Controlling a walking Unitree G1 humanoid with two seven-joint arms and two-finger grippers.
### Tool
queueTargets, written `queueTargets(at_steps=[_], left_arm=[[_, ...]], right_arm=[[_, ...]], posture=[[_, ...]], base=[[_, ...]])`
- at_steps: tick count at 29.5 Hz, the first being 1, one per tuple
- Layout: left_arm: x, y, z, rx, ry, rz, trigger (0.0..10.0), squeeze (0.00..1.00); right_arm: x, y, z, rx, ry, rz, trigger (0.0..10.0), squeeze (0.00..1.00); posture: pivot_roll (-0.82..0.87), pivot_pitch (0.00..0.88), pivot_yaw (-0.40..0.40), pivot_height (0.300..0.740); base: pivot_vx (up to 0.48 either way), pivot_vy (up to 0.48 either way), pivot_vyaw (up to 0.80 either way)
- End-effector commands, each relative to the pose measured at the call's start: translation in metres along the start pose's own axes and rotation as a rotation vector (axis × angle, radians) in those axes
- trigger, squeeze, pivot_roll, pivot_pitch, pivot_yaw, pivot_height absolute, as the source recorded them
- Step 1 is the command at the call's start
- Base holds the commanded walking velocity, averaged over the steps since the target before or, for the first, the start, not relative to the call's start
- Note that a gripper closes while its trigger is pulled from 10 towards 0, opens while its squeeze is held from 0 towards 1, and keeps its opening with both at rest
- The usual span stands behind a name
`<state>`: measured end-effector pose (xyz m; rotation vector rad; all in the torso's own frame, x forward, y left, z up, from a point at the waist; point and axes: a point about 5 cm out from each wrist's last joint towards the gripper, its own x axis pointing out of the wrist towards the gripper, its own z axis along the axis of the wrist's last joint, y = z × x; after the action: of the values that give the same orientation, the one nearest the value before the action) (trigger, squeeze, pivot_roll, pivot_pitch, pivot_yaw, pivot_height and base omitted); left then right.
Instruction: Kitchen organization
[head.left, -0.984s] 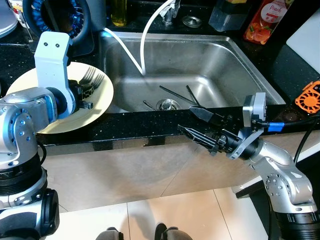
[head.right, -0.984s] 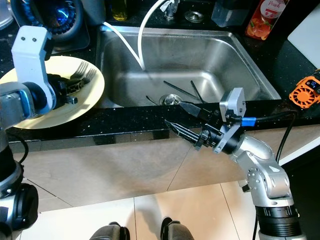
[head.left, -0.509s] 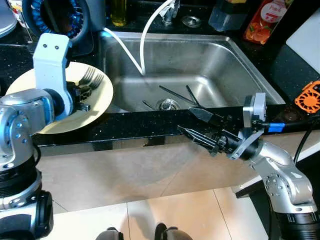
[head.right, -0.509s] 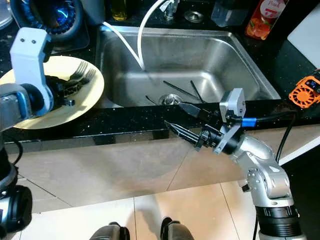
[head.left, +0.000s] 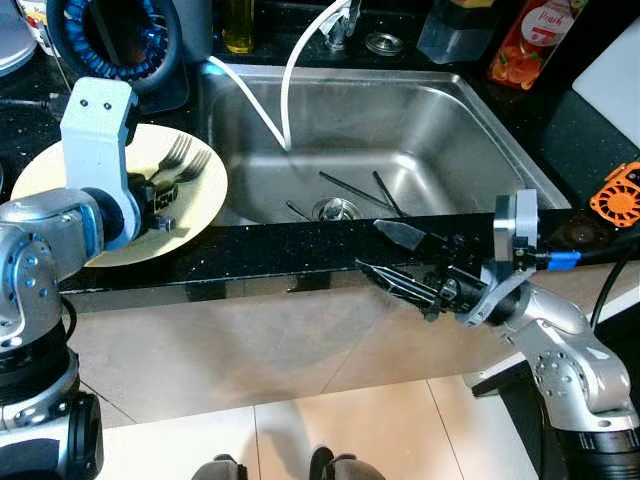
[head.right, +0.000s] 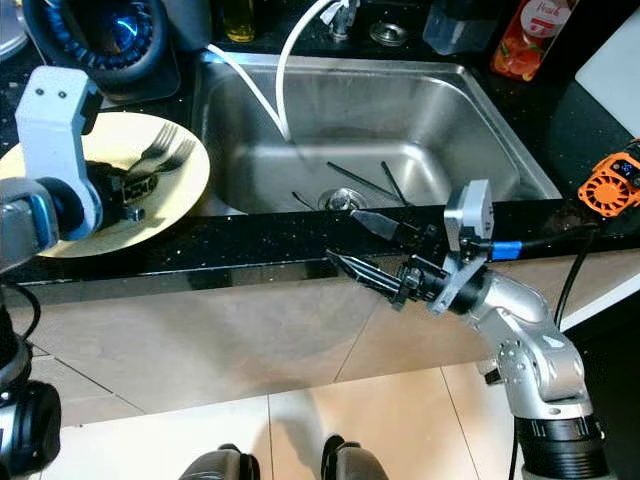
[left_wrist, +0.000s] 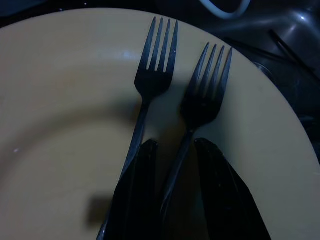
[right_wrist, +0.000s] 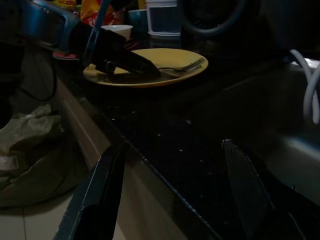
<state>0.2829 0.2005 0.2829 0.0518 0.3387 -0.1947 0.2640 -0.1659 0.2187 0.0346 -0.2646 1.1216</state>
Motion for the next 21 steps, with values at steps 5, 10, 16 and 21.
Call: queueTargets(at_steps=[5, 10, 16, 21], left_arm=[[0.005, 0.0, -0.013, -0.024, 0.081, -0.007, 10.0, 0.0], [0.007, 0.002, -0.019, -0.044, 0.1, -0.011, 8.3, 0.0], [0.007, 0.001, -0.022, -0.054, 0.107, -0.021, 0.0, 0.0], [0.008, 0.001, -0.022, -0.062, 0.104, -0.024, 0.0, 0.0]], right_arm=[[-0.005, 0.006, 0.003, 0.022, 0.0, 0.042, 10.0, 0.0], [-0.004, 0.006, 0.003, 0.016, 0.0, 0.042, 10.0, 0.0], [-0.004, 0.005, 0.004, 0.011, 0.001, 0.036, 10.0, 0.0], [-0.004, 0.005, 0.006, 0.012, -0.005, 0.041, 10.0, 0.0]], posture=[[0.12, 0.143, -0.102, 0.74], [0.12, 0.141, -0.101, 0.74], [0.12, 0.142, -0.103, 0.74], [0.12, 0.14, -0.104, 0.74]], base=[[0.0, 0.0, 0.0], [0.0, 0.0, 0.0], [0.0, 0.0, 0.0], [0.0, 0.0, 0.0]])
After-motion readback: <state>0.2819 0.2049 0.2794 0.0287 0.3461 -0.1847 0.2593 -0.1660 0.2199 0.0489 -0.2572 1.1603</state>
